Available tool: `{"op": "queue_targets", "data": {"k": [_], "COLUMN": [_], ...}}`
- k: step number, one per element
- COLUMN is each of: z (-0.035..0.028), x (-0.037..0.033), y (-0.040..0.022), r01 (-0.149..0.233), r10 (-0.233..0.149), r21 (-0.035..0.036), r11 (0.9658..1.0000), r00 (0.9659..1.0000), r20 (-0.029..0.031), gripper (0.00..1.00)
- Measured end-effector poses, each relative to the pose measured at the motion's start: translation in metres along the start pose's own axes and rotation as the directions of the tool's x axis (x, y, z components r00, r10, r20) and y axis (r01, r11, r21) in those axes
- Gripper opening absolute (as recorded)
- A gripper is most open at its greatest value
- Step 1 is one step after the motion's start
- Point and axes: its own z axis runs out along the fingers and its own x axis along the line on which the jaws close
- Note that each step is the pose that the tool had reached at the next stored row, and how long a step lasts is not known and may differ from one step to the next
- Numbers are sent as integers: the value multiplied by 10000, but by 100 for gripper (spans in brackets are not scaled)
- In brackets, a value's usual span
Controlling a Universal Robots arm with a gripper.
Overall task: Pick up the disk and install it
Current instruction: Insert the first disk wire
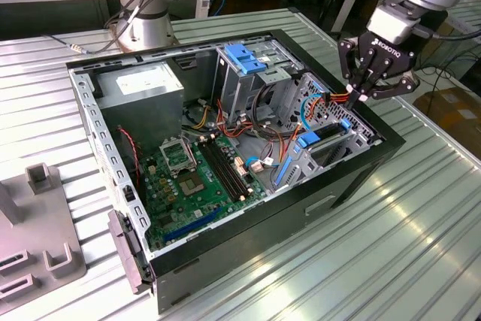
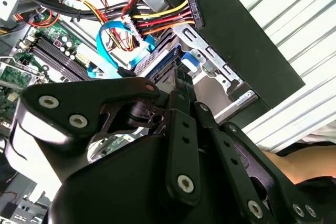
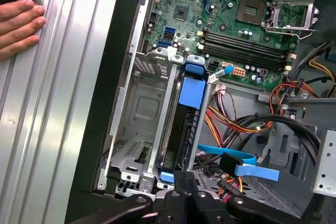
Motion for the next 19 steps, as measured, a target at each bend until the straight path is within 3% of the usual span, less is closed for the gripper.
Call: {"op": "queue_targets", "data": {"k": [2,4,8,10,13,19], "z": [-2,-1,2,5,5,2], "x": [1,5,10,12,18,-16], "y": [-8,-19,-38,-48,-89,-225], "r01": [518,1242,2064,2332,2571,2755], "r10": [-518,-1242,-2064,-2332,-2571,-2755], "r21": [-2,-3,-10,-10,-12,-13], "r11": [9987,9923,9785,9724,9664,9613], "r00": [9987,9923,9785,9724,9664,9613], "r20": [7,0,-18,-20,-26,-29], "gripper": [10,10,10,10,10,10]}}
